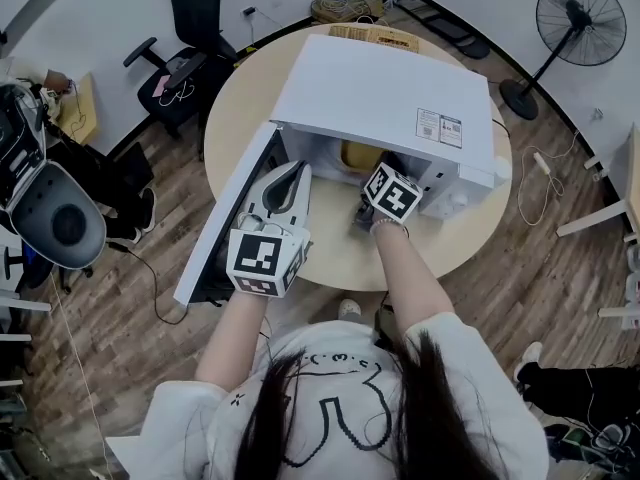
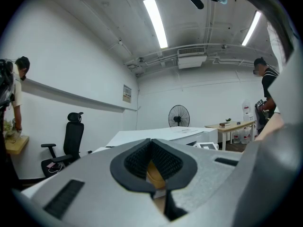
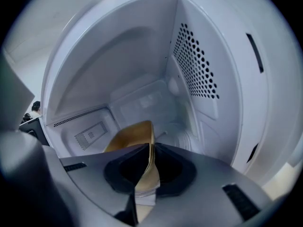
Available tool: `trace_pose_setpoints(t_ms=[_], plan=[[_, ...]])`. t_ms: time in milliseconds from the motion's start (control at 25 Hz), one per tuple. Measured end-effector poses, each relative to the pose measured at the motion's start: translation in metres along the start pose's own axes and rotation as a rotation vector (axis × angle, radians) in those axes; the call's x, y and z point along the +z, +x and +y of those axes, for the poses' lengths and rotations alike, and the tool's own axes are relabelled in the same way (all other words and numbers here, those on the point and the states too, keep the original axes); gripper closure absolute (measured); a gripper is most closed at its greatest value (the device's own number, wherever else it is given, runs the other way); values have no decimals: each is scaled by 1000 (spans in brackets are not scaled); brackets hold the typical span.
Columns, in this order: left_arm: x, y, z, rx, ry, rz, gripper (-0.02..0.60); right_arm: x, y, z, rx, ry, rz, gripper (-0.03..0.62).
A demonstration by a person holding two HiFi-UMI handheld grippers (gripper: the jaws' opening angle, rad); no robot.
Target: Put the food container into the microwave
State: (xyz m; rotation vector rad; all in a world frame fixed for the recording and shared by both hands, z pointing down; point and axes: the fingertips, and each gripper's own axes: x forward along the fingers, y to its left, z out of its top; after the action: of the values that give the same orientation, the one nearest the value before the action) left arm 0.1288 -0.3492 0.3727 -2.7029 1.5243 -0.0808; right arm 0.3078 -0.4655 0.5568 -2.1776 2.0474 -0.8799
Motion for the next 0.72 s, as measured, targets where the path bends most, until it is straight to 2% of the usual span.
trace_pose_setpoints(t_ms=[120,160,240,320,480,720], plan=[[-1,0,-3,-2,-1,0,572,1,-3,2,18,-13,-13,548],[-1,0,-3,-2,-2,1,572,2,-4,3,29,-18,-20,519],[-2,0,-5,-1,-5,2,572,3,-7,5,63,-35,-31,420],[-3,0,-8,-1,-5,3,572,4,-12,9,100,-67,-32,388],[-3,3,-11,6,-12,3,572,7,-27,18,163,-131,-29,382],[-4,11,-18,27,-30,-11,572,19,-57,22,247,-156,-22,382]])
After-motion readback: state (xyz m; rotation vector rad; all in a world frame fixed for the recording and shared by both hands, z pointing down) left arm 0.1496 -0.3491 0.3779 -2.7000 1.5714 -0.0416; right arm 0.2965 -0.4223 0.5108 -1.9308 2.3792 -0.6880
